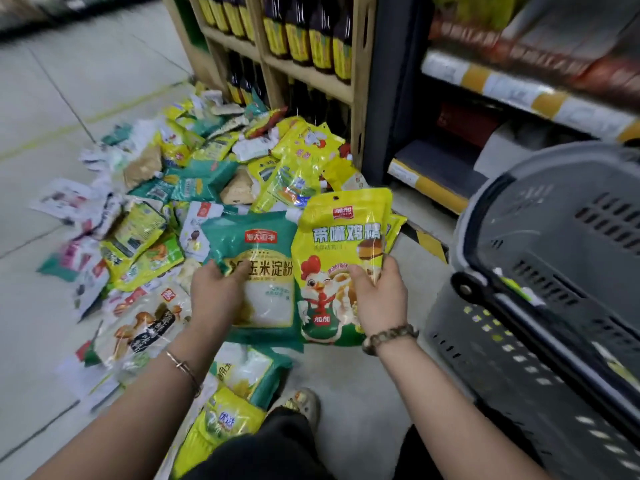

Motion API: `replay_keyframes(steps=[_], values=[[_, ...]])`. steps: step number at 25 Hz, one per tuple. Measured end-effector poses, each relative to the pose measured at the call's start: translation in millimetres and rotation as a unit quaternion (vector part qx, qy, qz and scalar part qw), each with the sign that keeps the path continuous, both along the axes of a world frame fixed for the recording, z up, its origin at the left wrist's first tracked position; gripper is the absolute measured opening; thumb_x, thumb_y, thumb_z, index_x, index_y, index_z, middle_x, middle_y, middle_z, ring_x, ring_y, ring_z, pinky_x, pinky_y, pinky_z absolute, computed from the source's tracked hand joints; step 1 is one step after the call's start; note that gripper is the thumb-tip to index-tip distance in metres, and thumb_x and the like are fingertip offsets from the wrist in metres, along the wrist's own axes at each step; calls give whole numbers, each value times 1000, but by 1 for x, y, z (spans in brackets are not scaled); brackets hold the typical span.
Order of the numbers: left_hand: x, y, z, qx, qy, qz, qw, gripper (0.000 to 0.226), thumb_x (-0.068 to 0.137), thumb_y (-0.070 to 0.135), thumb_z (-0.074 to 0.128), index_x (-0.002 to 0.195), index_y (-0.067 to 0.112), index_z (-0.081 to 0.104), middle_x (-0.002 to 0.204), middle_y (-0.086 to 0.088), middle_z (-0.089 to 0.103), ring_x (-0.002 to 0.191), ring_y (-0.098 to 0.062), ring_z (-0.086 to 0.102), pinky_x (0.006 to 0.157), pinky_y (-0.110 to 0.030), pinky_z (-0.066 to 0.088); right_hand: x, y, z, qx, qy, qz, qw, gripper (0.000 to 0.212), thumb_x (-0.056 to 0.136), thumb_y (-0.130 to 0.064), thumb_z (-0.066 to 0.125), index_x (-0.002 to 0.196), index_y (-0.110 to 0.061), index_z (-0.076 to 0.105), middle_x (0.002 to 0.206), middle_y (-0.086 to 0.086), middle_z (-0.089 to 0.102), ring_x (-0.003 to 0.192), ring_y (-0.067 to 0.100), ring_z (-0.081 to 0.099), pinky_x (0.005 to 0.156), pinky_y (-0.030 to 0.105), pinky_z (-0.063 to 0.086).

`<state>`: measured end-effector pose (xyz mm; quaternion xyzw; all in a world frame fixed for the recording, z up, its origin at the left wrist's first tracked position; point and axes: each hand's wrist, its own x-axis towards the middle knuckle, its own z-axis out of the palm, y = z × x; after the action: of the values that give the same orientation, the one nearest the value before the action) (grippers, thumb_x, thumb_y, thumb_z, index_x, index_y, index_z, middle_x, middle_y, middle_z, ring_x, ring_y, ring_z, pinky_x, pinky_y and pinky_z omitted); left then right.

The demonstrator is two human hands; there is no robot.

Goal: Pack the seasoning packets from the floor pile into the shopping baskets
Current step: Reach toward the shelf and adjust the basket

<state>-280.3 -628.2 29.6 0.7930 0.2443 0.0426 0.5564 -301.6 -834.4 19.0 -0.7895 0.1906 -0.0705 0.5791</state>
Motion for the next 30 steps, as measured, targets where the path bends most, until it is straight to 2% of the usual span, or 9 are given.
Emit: replay_keyframes(steps=[5, 8, 10, 15, 18, 22, 24, 27, 30], values=[[-5, -35, 83, -4, -90, -30, 995, 8, 87, 20, 66, 88, 12, 67, 90, -28, 68, 62, -24, 60, 70, -52, 55, -5, -42, 92, 39, -70, -53, 995, 17, 87, -27, 62, 97, -16, 53, 79, -4, 59, 68, 9, 56, 56, 21, 43], [1, -72, 124, 9, -138, -69, 988, 12, 85, 19, 69, 94, 12, 68, 88, -11, 72, 74, -25, 66, 71, -37, 56, -23, -87, 130, 47, -115, -116, 985, 17, 85, -24, 64, 95, -16, 53, 79, -9, 57, 69, 4, 55, 56, 15, 41], [2, -103, 148, 16, -170, -116, 979, 13, 84, 18, 70, 96, 16, 69, 89, -3, 72, 82, -22, 67, 72, -30, 52, -45, -120, 145, 60, -131, -175, 974, 17, 84, -22, 65, 96, -15, 55, 83, -7, 60, 73, 9, 56, 62, 21, 39], [-3, -192, 177, 19, -198, -226, 954, 15, 85, 19, 69, 100, 17, 69, 94, 0, 72, 87, -19, 67, 80, -33, 52, -110, -202, 159, 71, -131, -289, 946, 14, 89, -27, 60, 91, -15, 55, 76, -6, 57, 63, 6, 52, 52, 18, 39], [-8, -246, 183, 0, -212, -281, 936, 11, 88, 14, 66, 98, 15, 68, 94, -2, 70, 84, -16, 65, 76, -29, 49, -140, -244, 160, 61, -123, -352, 926, 19, 91, -31, 55, 88, -13, 52, 74, -5, 52, 63, 9, 48, 57, 28, 37], [-3, -306, 171, 4, -204, -346, 916, 5, 91, 15, 62, 91, 19, 64, 88, -1, 67, 81, -20, 60, 75, -32, 45, -156, -294, 140, 23, -84, -410, 908, 20, 91, -27, 55, 90, -7, 52, 75, 3, 51, 63, 16, 48, 56, 27, 35], [7, -331, 153, 32, -181, -375, 908, 10, 92, 17, 60, 97, 13, 67, 94, -8, 69, 86, -25, 61, 78, -37, 48, -150, -315, 123, 8, -42, -418, 908, 23, 90, -25, 56, 93, -2, 53, 81, 10, 55, 72, 26, 53, 62, 34, 40], [25, -366, 115, 124, -140, -428, 884, 23, 93, 22, 58, 109, 6, 65, 102, -15, 69, 97, -32, 63, 81, -38, 48, -139, -339, 91, -36, 51, -415, 908, 26, 90, -22, 55, 100, 3, 52, 92, 18, 57, 85, 32, 56, 69, 37, 40], [45, -401, 75, 235, -71, -493, 835, 31, 94, 26, 55, 113, 4, 64, 110, -18, 66, 105, -34, 60, 83, -37, 46, -117, -357, 58, -38, 158, -387, 907, 34, 91, -20, 55, 113, 4, 48, 110, 23, 57, 103, 37, 55, 71, 33, 36]])
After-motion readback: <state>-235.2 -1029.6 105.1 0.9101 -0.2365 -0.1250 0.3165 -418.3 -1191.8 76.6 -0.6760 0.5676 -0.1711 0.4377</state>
